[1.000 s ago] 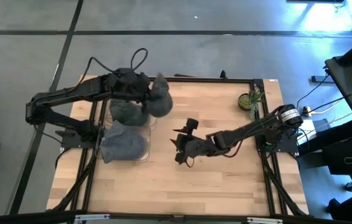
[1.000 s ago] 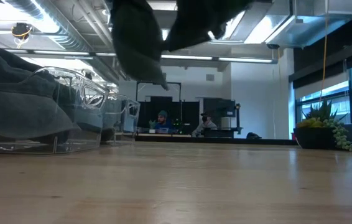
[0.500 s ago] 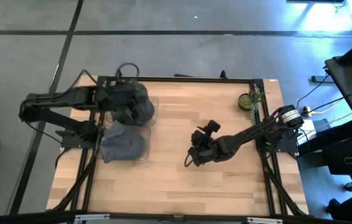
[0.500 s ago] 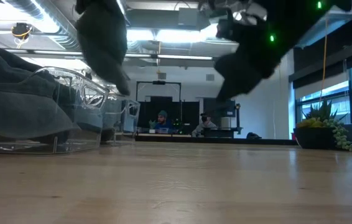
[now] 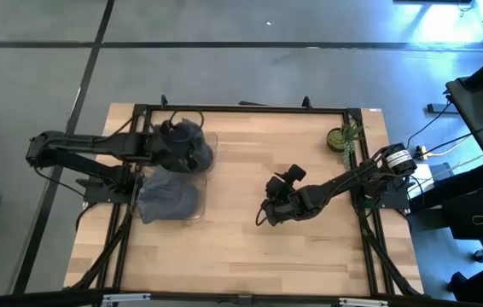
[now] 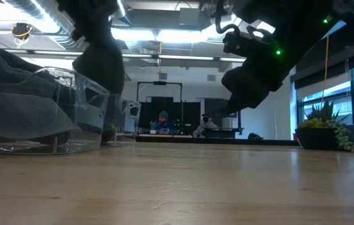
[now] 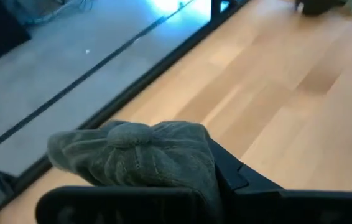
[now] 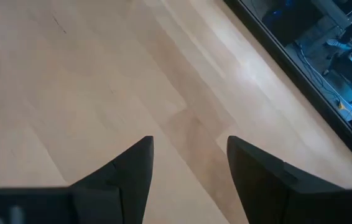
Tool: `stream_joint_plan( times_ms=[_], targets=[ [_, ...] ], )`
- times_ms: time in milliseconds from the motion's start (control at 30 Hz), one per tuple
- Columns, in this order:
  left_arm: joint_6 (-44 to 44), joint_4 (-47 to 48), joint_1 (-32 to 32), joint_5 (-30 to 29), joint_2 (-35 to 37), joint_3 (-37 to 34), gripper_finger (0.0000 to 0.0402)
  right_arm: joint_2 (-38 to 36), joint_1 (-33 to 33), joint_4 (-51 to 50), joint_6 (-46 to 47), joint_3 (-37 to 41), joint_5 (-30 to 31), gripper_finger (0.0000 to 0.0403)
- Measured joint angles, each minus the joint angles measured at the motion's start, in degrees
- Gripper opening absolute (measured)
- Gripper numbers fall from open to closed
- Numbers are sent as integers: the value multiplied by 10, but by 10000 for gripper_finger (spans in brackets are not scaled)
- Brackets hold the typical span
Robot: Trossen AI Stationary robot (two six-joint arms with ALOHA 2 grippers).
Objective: Pick & Place hat
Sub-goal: Put the black cap into the top transparent bin
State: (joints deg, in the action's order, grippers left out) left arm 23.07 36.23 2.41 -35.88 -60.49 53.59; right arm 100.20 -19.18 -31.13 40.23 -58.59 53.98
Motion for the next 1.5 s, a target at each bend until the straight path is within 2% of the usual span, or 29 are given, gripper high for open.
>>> stream_joint_plan(
  times_ms=[267,400,567,733,1000,1133,1500],
  targets=[
    [46,15,8,-26,0,-58,3,0,0,0,-1,0,0,204],
    [75,74,9,-66,0,-58,3,0,1,0,-2,0,1,204],
    [141,158,9,-64,0,-58,8,0,1,0,-30,0,9,204],
    [182,195,8,-57,0,-58,18,0,1,0,-53,0,-6,204],
    [110,199,9,-15,0,-58,19,0,1,0,-65,0,-16,204],
    [128,199,9,23,0,-58,22,0,1,0,-61,0,-16,204],
    [115,201,15,26,0,-58,37,0,1,0,-61,0,-17,204]
  ],
)
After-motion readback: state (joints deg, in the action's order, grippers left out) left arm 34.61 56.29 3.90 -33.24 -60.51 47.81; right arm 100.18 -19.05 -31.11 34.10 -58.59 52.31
